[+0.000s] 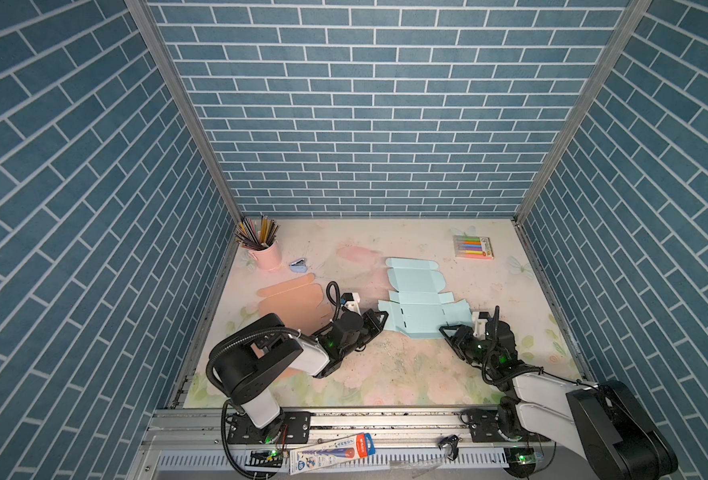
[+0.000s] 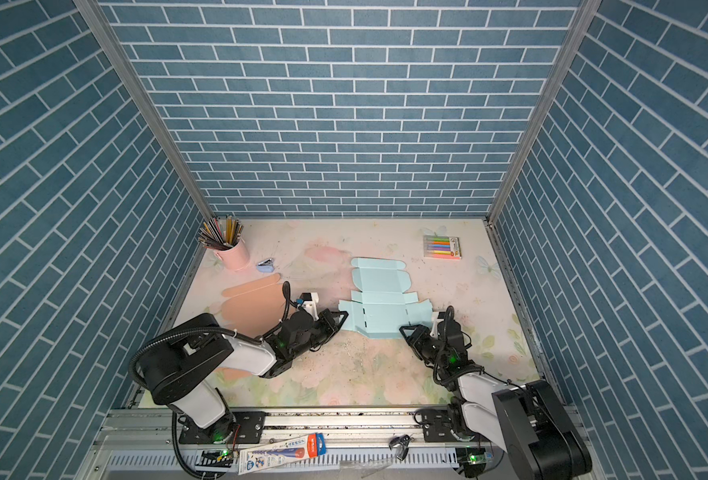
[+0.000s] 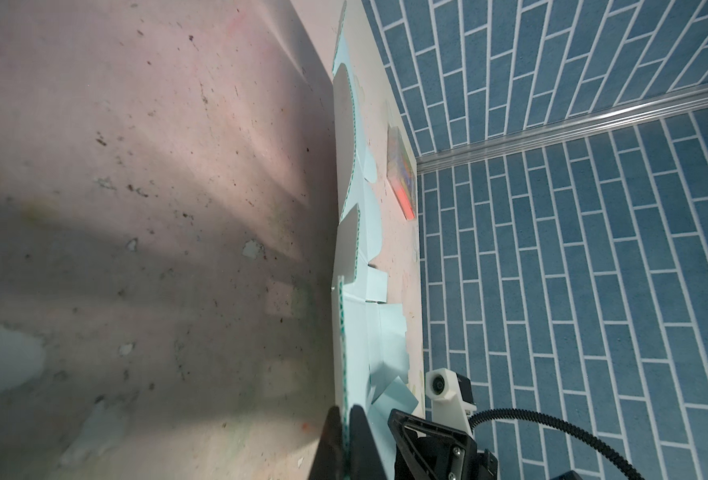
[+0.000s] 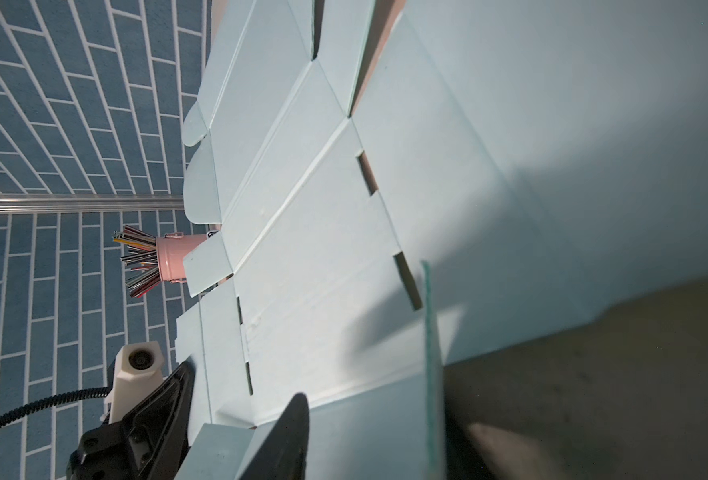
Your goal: Fold the paper box
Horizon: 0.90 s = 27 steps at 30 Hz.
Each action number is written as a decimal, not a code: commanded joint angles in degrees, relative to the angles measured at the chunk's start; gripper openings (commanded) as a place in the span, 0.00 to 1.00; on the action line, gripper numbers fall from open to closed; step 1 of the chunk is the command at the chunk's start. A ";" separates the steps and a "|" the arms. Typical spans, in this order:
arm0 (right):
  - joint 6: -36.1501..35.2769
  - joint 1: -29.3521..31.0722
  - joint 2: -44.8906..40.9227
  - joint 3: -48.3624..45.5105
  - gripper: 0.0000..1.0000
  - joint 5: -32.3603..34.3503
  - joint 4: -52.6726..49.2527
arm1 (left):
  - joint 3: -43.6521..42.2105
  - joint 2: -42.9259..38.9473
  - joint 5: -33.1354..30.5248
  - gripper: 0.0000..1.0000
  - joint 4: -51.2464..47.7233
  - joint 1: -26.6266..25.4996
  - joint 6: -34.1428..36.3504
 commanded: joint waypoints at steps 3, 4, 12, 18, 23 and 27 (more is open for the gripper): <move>0.55 -0.50 -2.00 0.39 0.36 0.86 -1.59 | -1.99 -0.56 -0.14 0.03 2.35 -1.02 -0.55; 0.50 -0.50 -2.38 0.44 0.35 1.22 -2.50 | -2.31 -0.47 -0.21 0.05 2.51 -1.02 -0.59; -1.03 -2.51 -3.96 0.41 0.24 1.86 -6.05 | -3.85 0.00 0.22 0.15 4.48 -1.31 -0.03; -2.38 -4.04 -2.75 0.99 0.20 1.11 -6.22 | -5.86 -4.26 -1.00 0.41 1.44 -1.53 3.18; -3.95 -5.51 -0.74 1.70 0.17 0.39 -6.14 | -6.47 -11.84 -3.27 0.48 -6.68 -2.17 8.39; -5.23 -6.49 1.70 2.73 0.13 -0.47 -5.87 | -5.47 -18.61 -6.24 0.48 -15.66 -3.22 14.32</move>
